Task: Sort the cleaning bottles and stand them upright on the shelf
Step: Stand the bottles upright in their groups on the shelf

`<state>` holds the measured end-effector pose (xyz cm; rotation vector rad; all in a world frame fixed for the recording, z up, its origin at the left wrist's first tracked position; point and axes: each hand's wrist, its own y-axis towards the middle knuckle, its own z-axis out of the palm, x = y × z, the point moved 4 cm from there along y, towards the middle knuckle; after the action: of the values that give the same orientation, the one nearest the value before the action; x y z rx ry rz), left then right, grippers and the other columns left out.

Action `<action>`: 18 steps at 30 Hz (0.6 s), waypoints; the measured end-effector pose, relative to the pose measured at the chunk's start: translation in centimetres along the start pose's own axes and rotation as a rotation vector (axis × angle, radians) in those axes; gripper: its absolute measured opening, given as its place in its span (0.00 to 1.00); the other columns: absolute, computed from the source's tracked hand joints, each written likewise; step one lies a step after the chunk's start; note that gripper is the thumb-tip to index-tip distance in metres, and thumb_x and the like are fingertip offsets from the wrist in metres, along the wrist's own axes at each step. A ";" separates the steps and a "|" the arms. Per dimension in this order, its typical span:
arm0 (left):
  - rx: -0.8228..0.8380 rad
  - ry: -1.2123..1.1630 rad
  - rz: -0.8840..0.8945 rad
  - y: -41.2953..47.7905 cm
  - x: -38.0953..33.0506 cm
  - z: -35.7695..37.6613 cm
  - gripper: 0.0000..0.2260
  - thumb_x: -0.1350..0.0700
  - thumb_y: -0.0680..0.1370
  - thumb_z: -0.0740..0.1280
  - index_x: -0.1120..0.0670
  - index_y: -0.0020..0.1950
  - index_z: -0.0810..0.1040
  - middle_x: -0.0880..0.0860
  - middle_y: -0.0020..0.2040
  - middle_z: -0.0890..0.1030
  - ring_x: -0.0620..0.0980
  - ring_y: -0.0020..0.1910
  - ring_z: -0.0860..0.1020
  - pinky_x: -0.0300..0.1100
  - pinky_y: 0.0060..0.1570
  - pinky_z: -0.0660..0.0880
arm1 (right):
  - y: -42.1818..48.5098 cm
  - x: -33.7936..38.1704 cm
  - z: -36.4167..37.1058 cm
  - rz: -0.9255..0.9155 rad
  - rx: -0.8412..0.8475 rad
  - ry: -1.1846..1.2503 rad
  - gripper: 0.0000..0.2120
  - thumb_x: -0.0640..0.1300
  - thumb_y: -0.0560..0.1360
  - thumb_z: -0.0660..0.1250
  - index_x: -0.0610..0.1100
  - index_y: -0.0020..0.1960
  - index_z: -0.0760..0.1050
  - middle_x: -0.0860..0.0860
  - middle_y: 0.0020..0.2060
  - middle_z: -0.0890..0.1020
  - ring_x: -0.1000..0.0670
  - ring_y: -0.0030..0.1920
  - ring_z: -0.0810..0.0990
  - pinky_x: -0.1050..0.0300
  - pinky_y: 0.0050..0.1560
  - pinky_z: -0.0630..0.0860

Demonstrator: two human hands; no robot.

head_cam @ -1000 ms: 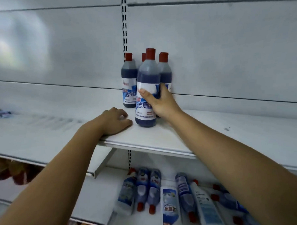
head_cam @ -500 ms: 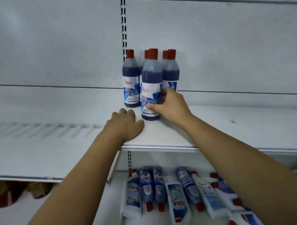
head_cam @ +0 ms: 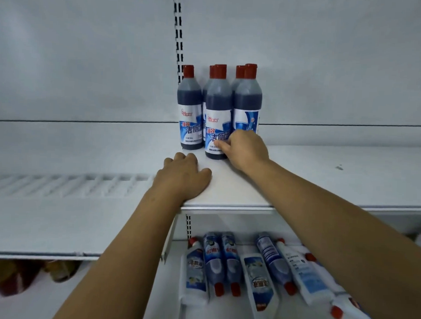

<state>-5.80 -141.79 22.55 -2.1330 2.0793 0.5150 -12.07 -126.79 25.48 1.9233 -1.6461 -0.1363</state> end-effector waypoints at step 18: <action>0.017 0.115 0.071 -3.9 -13.8 3.8 0.26 0.40 0.78 0.57 0.53 0.71 0.70 0.60 0.70 0.71 0.63 0.67 0.68 0.58 0.63 0.66 | -11.0 -18.6 -10.2 -0.109 0.346 0.022 0.19 0.57 0.80 0.58 0.54 0.68 0.73 0.49 0.68 0.73 0.46 0.67 0.72 0.47 0.67 0.69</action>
<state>-2.54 -127.36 22.85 -2.1333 2.2181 0.3900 -2.22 -105.18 22.88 2.2623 -1.6328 0.1360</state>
